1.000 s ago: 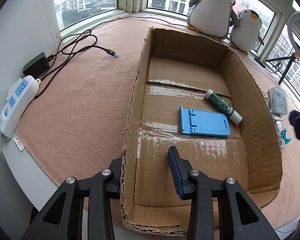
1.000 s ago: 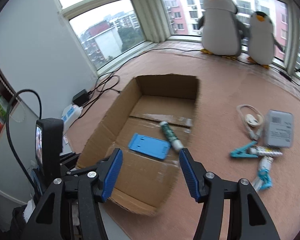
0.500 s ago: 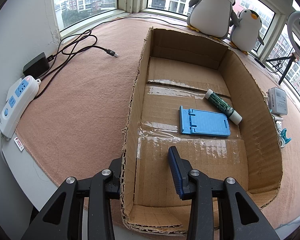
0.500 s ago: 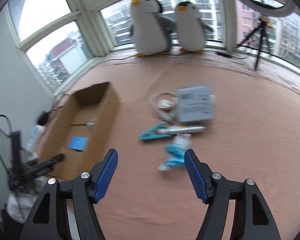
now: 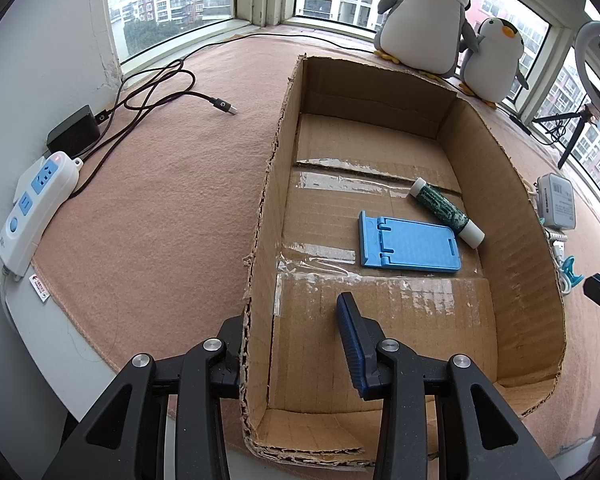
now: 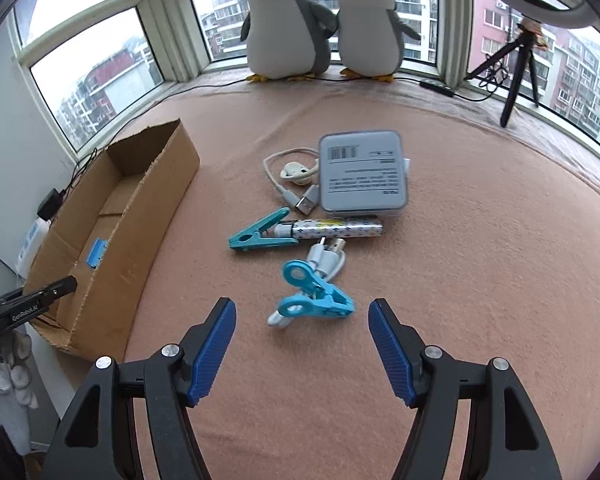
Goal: Organize rigid objects
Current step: 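Return the right gripper to the teal clip and close on it, then carry the teal clip into the box and open the right gripper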
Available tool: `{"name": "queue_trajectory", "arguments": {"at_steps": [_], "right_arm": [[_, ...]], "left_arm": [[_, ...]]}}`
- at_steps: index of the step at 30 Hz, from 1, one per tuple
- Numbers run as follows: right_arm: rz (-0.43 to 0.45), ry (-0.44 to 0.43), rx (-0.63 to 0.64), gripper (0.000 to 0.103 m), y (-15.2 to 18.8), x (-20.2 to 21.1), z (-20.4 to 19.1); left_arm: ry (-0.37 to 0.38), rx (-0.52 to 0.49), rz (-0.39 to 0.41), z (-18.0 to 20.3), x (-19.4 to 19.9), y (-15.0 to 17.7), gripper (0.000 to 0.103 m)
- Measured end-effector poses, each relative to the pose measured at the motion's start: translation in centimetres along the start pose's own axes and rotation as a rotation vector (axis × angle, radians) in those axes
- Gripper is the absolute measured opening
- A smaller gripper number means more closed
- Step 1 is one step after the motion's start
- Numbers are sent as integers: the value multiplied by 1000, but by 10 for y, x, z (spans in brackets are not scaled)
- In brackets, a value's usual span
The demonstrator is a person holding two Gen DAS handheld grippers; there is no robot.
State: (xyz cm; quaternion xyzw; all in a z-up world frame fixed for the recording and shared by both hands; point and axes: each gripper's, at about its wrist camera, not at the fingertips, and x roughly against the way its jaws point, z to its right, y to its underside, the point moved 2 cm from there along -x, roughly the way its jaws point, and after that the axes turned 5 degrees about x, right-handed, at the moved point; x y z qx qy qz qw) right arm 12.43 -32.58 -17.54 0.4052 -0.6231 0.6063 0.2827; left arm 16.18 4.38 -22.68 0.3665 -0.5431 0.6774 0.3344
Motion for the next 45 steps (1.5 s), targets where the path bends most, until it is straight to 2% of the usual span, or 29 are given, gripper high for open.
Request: {"name": "queue_trajectory", "arguments": {"at_steps": [14, 16, 20, 24, 28, 31, 32, 45], "right_arm": [[-43, 39, 19, 64, -9, -28, -1], [-48, 39, 17, 62, -9, -31, 0], [-63, 25, -12, 48, -8, -35, 7], [-69, 19, -26, 38, -8, -36, 11], [-65, -1, -48, 34, -7, -33, 16], [-61, -15, -68, 25, -7, -31, 21], [-64, -27, -77, 19, -7, -31, 22], [-54, -95, -154, 18, -3, -26, 35]], "left_arm": [[0, 0, 0, 0, 0, 0, 40], [0, 0, 0, 1, 0, 0, 40], [-1, 0, 0, 0, 0, 0, 40], [-1, 1, 0, 1, 0, 0, 40], [-4, -2, 2, 1, 0, 0, 40], [-4, -3, 2, 2, 0, 1, 40], [-5, -4, 2, 2, 0, 1, 40], [-7, -8, 2, 3, 1, 0, 40]]}}
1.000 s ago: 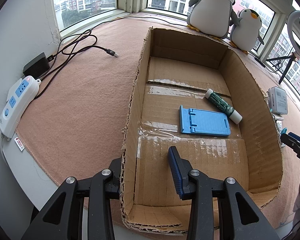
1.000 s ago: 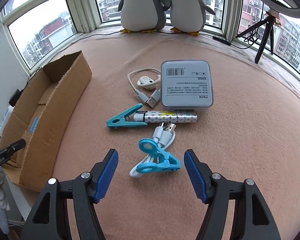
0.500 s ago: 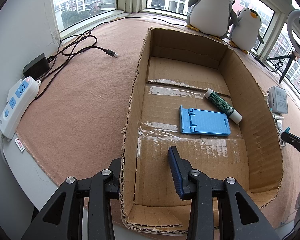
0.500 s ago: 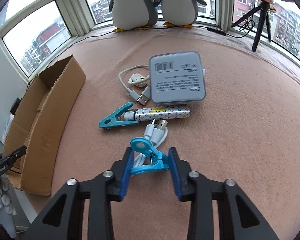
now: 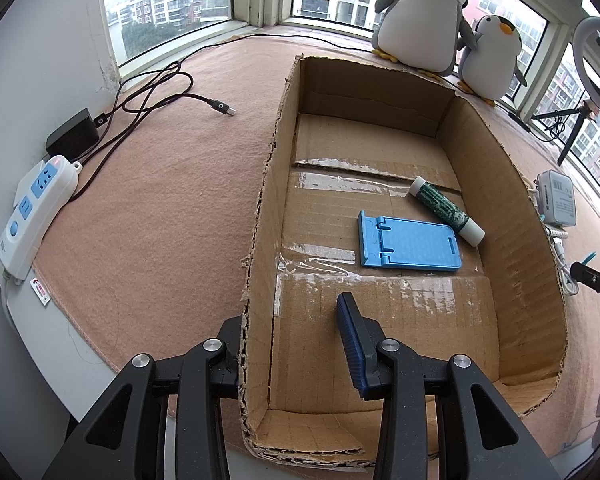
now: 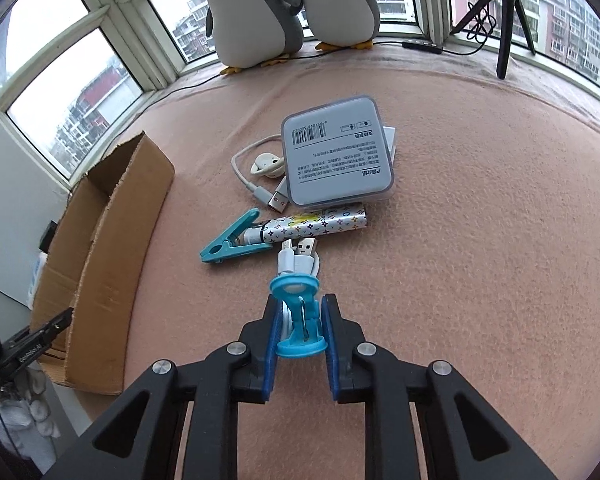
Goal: Organize rigid objects
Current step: 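Carry the teal clip into the box and open the right gripper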
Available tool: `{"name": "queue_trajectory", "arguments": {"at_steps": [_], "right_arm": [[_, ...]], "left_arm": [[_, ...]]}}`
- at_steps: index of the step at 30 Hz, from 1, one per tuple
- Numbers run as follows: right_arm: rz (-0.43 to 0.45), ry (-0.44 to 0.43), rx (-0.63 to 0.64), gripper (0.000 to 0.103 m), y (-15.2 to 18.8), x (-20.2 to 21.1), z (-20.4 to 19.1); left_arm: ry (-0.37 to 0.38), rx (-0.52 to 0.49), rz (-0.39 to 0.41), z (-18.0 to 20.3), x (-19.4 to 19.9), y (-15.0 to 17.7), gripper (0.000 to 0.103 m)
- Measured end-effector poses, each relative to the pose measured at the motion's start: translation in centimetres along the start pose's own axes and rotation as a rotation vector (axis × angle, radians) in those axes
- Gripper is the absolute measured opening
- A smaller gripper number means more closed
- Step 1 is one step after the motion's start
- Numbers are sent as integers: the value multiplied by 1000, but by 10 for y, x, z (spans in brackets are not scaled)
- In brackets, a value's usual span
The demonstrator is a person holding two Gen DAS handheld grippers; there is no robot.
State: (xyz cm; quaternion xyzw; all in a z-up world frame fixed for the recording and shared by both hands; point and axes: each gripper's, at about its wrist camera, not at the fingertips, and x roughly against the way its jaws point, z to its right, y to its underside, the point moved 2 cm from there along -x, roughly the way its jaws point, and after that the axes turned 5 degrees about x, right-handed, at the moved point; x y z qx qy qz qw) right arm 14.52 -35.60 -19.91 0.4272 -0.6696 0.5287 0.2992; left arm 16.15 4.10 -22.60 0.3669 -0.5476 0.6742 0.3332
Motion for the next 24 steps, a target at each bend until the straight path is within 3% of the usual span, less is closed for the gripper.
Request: {"name": "queue_trajectory", "arguments": {"at_steps": [11, 24], "right_arm": [[44, -49, -53, 18, -2, 24, 4], [114, -170, 131, 18, -23, 56, -91]], "left_arm": [[2, 1, 0, 0, 0, 0, 40], [3, 2, -1, 0, 0, 0, 40]]}}
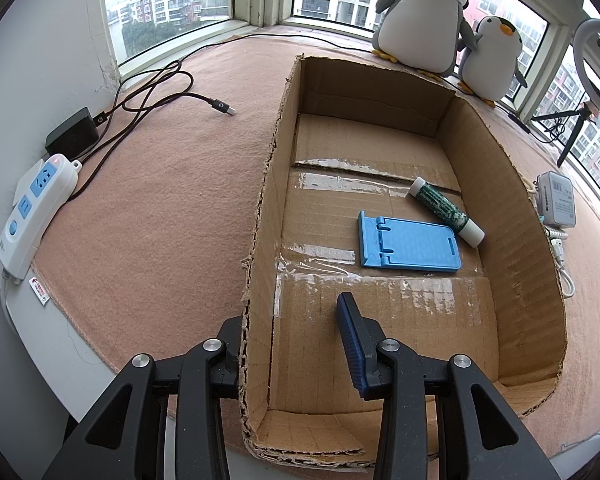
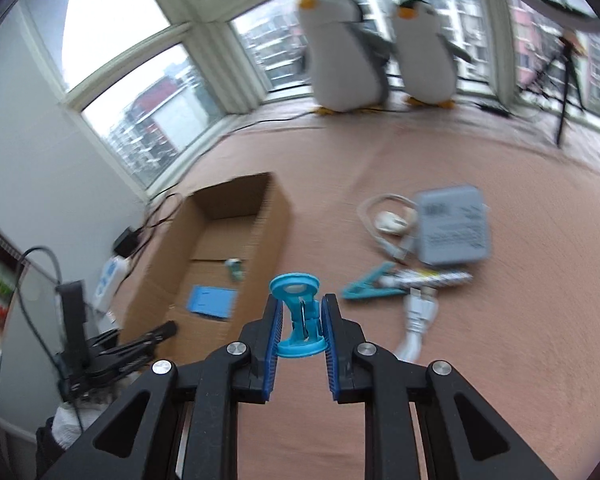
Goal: Organize rigid objects
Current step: 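Carry the teal clip into the box and open the right gripper, then move the right gripper back to the white cable and close on it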
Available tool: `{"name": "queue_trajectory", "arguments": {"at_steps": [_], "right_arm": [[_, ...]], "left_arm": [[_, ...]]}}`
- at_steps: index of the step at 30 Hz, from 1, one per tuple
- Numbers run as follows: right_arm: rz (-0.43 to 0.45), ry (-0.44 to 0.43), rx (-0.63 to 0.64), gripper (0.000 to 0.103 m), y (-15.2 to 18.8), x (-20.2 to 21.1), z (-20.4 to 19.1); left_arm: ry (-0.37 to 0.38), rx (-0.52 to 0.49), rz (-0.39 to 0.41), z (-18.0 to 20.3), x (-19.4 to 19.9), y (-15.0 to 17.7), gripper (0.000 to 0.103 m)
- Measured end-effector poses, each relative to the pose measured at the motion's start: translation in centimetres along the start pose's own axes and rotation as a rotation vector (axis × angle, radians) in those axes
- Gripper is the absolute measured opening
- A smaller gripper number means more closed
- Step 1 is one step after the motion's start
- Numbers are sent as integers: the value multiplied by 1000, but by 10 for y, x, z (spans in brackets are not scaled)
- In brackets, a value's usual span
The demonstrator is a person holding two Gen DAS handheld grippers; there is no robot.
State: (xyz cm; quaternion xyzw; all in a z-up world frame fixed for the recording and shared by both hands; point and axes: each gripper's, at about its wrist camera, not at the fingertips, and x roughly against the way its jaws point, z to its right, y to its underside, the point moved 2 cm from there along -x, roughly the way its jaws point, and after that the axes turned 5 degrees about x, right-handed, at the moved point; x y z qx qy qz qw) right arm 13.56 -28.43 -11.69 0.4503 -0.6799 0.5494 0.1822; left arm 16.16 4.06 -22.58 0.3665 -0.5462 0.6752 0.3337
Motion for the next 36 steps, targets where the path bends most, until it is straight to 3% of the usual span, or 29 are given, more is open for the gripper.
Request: {"name": "queue_trajectory", "arguments": {"at_steps": [12, 25, 26, 29, 36], "right_arm": [[-74, -51, 213, 18, -5, -52, -89], [-163, -40, 299, 18, 11, -93, -113], [-169, -36, 305, 22, 13, -94, -114], [-151, -16, 310, 49, 13, -93, -116], [-130, -11, 306, 53, 11, -87, -115]], "left_arm": [[0, 0, 0, 0, 0, 0, 40], [1, 0, 0, 0, 0, 0, 40], [1, 0, 0, 0, 0, 0, 40], [1, 0, 0, 0, 0, 0, 40], [1, 1, 3, 1, 0, 1, 40]]}}
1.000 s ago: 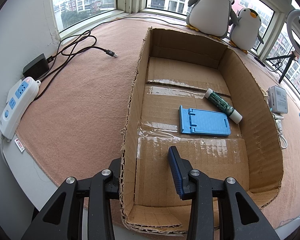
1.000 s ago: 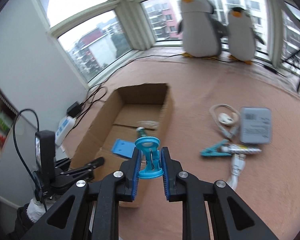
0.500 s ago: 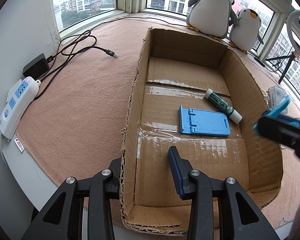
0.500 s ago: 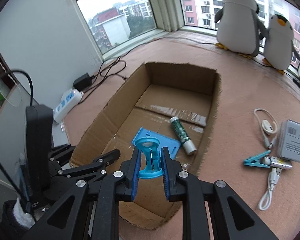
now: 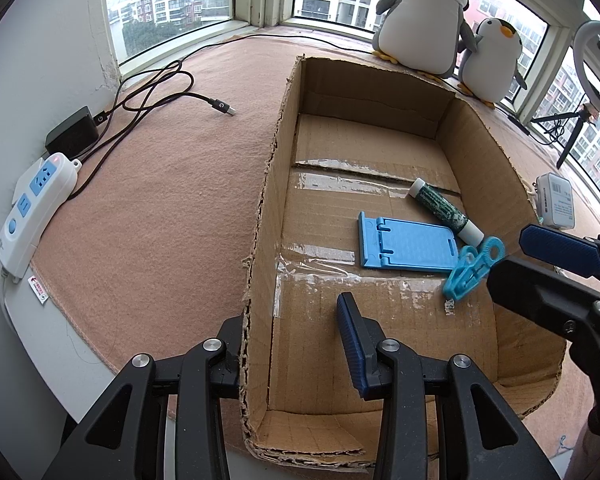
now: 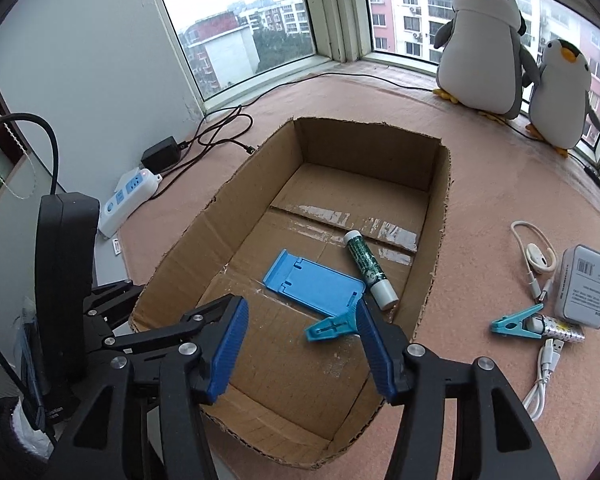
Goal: Organize rigid objects
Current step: 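Move the right gripper back to the white cable and close on it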
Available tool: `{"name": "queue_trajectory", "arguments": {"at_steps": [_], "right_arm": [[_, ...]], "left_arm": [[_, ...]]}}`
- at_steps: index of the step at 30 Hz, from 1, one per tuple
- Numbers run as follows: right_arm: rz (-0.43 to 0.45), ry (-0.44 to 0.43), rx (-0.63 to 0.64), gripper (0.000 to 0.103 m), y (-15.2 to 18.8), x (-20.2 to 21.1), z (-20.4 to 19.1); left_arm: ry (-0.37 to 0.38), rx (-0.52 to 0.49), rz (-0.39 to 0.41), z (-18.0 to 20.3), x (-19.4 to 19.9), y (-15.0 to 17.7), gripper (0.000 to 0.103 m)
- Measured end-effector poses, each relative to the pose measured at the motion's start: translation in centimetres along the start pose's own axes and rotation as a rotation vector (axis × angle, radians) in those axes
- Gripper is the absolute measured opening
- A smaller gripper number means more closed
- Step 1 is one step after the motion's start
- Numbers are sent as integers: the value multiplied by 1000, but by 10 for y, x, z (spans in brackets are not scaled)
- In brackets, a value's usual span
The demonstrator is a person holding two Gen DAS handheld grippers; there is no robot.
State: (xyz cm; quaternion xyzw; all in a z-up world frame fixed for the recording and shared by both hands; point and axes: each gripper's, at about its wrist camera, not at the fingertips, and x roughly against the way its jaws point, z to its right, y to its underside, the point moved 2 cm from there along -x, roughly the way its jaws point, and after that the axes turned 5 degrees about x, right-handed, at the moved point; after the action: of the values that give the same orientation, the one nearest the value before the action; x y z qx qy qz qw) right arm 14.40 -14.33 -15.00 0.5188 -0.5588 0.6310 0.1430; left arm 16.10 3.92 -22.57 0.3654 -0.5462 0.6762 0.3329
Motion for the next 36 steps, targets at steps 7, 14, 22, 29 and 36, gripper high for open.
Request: {"name": "queue_trajectory", "arguments": {"at_steps": [7, 14, 22, 29, 36], "right_arm": [[24, 8, -32, 56, 2, 14, 10], [47, 72, -129, 66, 19, 45, 54], [3, 224, -279, 69, 47, 64, 131], [-78, 265, -392, 69, 67, 53, 174], [-122, 266, -410, 69, 72, 41, 186]], "left_arm": [[0, -1, -1, 0, 0, 0, 40], [0, 1, -1, 0, 0, 0, 40], [0, -1, 0, 0, 0, 0, 40], [0, 0, 0, 0, 0, 0, 40], [1, 0, 0, -1, 0, 0, 40]]}}
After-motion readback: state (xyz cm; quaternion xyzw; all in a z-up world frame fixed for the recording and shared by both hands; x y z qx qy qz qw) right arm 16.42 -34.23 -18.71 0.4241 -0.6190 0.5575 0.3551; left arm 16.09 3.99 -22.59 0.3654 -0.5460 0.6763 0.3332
